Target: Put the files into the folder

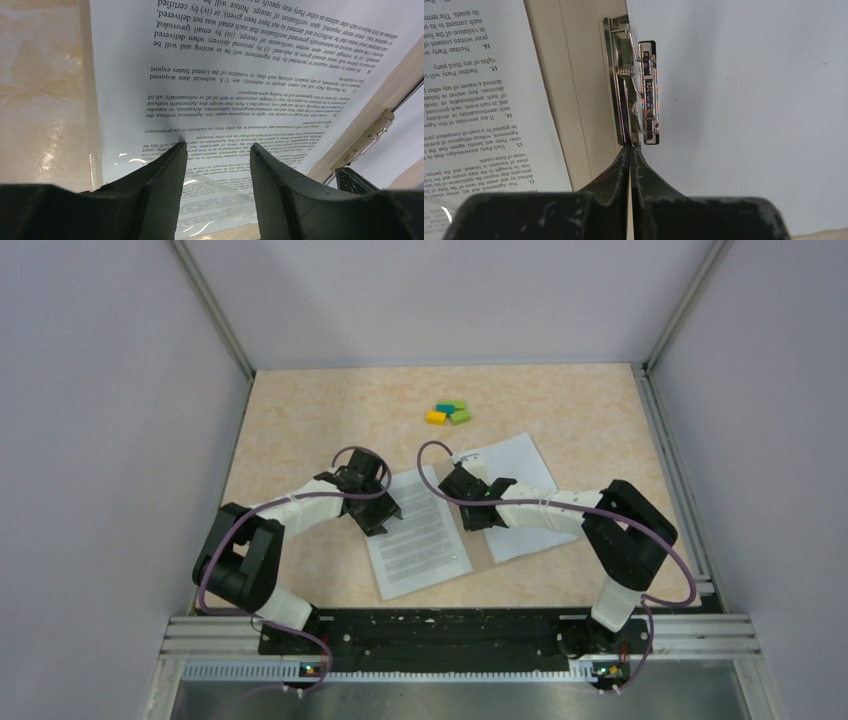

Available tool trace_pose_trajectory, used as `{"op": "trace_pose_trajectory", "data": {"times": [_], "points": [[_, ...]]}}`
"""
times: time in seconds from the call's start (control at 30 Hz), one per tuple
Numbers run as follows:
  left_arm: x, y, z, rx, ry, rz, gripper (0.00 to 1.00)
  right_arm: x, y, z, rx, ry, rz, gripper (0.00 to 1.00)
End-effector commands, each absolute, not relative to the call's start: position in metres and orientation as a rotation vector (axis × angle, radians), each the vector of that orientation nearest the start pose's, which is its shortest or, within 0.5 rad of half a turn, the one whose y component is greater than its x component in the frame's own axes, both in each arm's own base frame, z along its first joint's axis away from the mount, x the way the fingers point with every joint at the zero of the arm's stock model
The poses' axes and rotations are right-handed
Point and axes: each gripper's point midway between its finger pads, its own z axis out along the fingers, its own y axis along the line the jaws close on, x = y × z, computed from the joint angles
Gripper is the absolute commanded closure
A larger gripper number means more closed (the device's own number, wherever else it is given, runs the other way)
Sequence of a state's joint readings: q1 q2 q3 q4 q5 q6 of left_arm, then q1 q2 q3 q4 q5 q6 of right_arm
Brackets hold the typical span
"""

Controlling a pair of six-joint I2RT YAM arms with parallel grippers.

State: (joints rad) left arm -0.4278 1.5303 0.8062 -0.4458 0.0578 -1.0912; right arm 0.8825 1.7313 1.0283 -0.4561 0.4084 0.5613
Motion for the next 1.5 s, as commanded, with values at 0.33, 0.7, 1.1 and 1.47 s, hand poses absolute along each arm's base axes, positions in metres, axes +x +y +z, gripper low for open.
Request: {"op": "trace_pose_trajectory", "data": {"times": [0.33,0.7,1.1,1.47], "points": [[0.239,-0.132,-0.014,-0.934,2.774,-0.144,0.44,0.233,0.228,0.009,-0.370,2.711,-0.016,1.00],[0.242,-0.135,-0.012,-0.905,2.780,-0.169,0.45,0.237,0.240,0.025,-0.372,2.690,0.053,1.00],[0.270,-0.154,0.015,-0.701,2.768,-0.297,0.44,0.261,0.253,0.052,-0.342,2.616,0.091,0.99],[0.298,-0.179,0.079,-0.488,2.658,-0.505,0.40,0.276,0.255,0.079,-0.304,2.536,0.106,0.76]]}}
